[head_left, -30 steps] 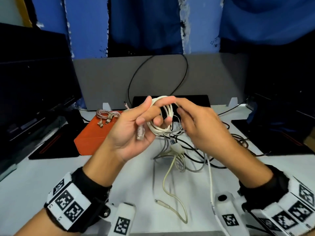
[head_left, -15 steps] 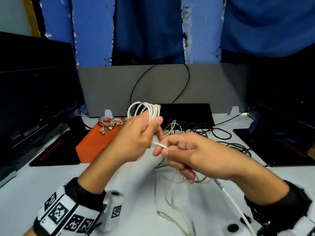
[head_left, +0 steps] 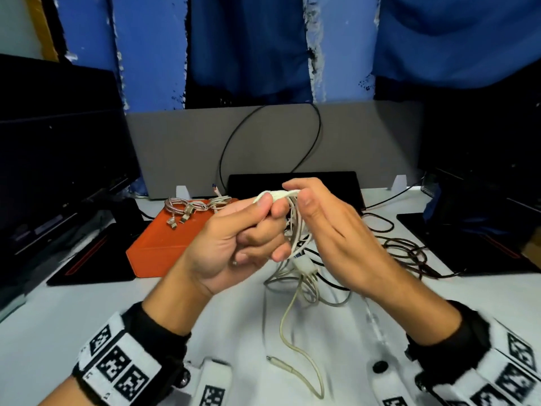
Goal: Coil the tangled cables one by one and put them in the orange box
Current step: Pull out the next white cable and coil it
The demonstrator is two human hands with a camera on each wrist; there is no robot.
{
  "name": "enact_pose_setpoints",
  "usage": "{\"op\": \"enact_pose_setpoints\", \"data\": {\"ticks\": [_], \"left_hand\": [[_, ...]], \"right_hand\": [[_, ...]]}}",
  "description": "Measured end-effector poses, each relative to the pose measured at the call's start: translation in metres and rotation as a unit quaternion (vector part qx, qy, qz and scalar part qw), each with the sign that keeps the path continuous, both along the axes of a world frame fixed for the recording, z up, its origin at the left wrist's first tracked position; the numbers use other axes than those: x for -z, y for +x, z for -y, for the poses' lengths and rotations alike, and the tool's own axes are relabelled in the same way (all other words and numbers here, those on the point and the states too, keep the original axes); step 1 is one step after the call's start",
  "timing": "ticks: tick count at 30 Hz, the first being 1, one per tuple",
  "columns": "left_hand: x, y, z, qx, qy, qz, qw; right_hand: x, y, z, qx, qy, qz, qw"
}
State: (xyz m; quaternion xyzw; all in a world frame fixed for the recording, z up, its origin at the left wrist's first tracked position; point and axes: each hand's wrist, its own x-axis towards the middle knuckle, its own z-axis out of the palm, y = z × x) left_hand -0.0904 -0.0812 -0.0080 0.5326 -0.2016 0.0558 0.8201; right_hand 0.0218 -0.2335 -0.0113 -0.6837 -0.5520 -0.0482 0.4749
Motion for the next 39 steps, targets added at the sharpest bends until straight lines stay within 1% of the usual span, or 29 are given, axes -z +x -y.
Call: {"op": "enact_pose_setpoints", "data": {"ticks": [3, 5, 8, 9, 11, 12, 14, 16, 17, 18, 20, 21, 22, 23, 24, 25, 27, 29, 30, 32, 35, 37, 39], "left_hand": [[0.002, 0.005, 0.012, 0.028, -0.066, 0.01, 0.997], [0.003, 0.006, 0.016, 0.03, -0.082, 0.015, 0.996], [0.002, 0.004, 0.019, 0.027, -0.09, 0.014, 0.995], [0.001, 0.003, 0.018, 0.025, -0.097, 0.014, 0.995], [0.0, 0.002, 0.017, 0.021, -0.093, 0.007, 0.995], [-0.001, 0.001, 0.016, 0.012, -0.072, 0.002, 0.997], [-0.003, -0.001, 0.013, -0.02, -0.004, -0.015, 1.0], [-0.009, -0.005, 0.006, -0.082, 0.073, -0.039, 0.993], [-0.012, -0.007, 0.003, -0.119, 0.121, -0.046, 0.984], [-0.015, -0.009, 0.001, -0.154, 0.177, -0.05, 0.971], [-0.02, -0.013, -0.001, -0.226, 0.301, -0.052, 0.925], [-0.021, -0.014, 0.0, -0.252, 0.352, -0.048, 0.9], [-0.02, -0.014, 0.002, -0.264, 0.39, -0.04, 0.881], [-0.019, -0.013, 0.004, -0.267, 0.404, -0.031, 0.874], [-0.016, -0.012, 0.006, -0.266, 0.393, -0.025, 0.88], [-0.014, -0.009, 0.008, -0.259, 0.36, -0.022, 0.896], [-0.01, -0.003, 0.014, -0.248, 0.263, -0.012, 0.932], [-0.008, 0.004, 0.019, -0.243, 0.165, 0.0, 0.956], [-0.006, 0.007, 0.021, -0.242, 0.126, 0.006, 0.962], [0.0, 0.012, 0.025, -0.245, 0.083, 0.014, 0.966], [0.008, 0.018, 0.032, -0.274, 0.089, 0.013, 0.958], [0.009, 0.018, 0.036, -0.297, 0.116, 0.001, 0.948], [0.005, 0.014, 0.036, -0.328, 0.172, -0.022, 0.929]], "right_hand": [[0.004, -0.006, -0.004, -0.032, 0.037, -0.077, 0.996], [0.0, -0.01, -0.004, -0.041, 0.064, -0.122, 0.99], [-0.005, -0.01, -0.001, -0.011, 0.046, -0.091, 0.995], [-0.008, -0.01, -0.002, -0.019, 0.039, -0.092, 0.995], [-0.012, -0.009, -0.001, -0.047, 0.039, -0.123, 0.991], [-0.014, -0.008, 0.0, -0.053, 0.047, -0.127, 0.989], [-0.017, -0.005, 0.001, -0.035, 0.06, -0.096, 0.993], [-0.02, -0.001, 0.005, 0.008, 0.046, -0.028, 0.999], [-0.022, 0.0, 0.007, 0.028, 0.029, 0.011, 0.999], [-0.022, 0.002, 0.009, 0.041, 0.008, 0.05, 0.998], [-0.024, 0.003, 0.012, 0.052, -0.041, 0.112, 0.991], [-0.025, 0.003, 0.012, 0.052, -0.061, 0.124, 0.989], [-0.025, 0.004, 0.012, 0.049, -0.072, 0.123, 0.989], [-0.025, 0.004, 0.011, 0.039, -0.072, 0.112, 0.99], [-0.025, 0.004, 0.011, 0.022, -0.061, 0.095, 0.993], [-0.025, 0.005, 0.011, 0.006, -0.042, 0.075, 0.996], [-0.025, 0.006, 0.009, 0.0, 0.022, 0.035, 0.999], [-0.023, 0.007, 0.006, 0.006, 0.094, -0.036, 0.995], [-0.022, 0.008, 0.004, 0.003, 0.114, -0.08, 0.99], [-0.02, 0.006, 0.0, -0.024, 0.129, -0.173, 0.976], [-0.017, -0.002, -0.003, -0.077, 0.155, -0.29, 0.941], [-0.016, -0.005, -0.005, -0.093, 0.18, -0.32, 0.925], [-0.015, -0.002, -0.006, -0.082, 0.193, -0.306, 0.929]]}}
